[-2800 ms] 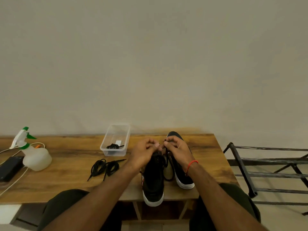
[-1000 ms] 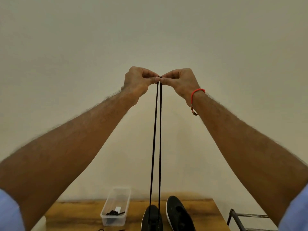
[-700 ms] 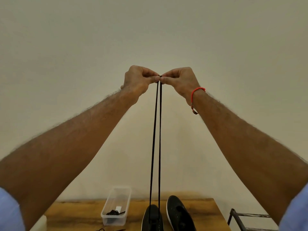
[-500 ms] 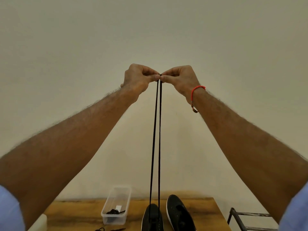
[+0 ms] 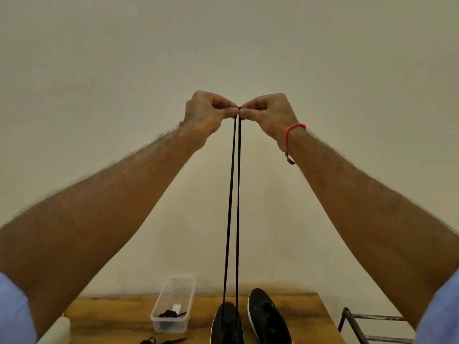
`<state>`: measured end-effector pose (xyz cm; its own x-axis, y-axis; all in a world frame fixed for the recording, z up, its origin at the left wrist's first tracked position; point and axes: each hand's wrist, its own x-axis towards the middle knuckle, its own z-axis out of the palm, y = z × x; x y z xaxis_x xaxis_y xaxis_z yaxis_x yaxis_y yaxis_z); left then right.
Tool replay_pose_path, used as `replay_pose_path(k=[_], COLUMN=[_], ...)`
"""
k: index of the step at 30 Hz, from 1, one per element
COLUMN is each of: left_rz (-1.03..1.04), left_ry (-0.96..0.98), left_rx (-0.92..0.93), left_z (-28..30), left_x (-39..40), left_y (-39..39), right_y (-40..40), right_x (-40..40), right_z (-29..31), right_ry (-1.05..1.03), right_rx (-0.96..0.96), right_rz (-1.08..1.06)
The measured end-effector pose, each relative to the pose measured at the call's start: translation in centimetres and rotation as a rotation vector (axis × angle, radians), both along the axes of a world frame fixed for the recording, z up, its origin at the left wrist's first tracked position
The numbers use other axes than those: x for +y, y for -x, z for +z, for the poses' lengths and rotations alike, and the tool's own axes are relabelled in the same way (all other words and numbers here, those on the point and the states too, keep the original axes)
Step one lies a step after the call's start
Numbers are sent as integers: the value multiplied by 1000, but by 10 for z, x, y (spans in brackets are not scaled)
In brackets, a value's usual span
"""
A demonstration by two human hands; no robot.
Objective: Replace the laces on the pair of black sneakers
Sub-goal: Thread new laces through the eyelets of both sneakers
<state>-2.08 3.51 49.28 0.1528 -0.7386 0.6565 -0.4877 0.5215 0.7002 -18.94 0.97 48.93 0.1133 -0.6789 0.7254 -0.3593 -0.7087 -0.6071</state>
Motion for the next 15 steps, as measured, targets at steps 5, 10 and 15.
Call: replay_pose_path(k=[5, 10, 15], left_rz=[9, 121, 325], left_ry=[11, 60, 42], left_rx=[-15, -183, -506], left_z=[-1, -17, -62], left_x=[-1, -5, -10], left_y=[-1, -5, -33], right_y=[0, 0, 10], right_x=[2, 2, -6], right_z=[-2, -23, -70], right_ry=[-7, -66, -216], right_rx=[-6, -15, -77], right_rz=[-2, -10, -14])
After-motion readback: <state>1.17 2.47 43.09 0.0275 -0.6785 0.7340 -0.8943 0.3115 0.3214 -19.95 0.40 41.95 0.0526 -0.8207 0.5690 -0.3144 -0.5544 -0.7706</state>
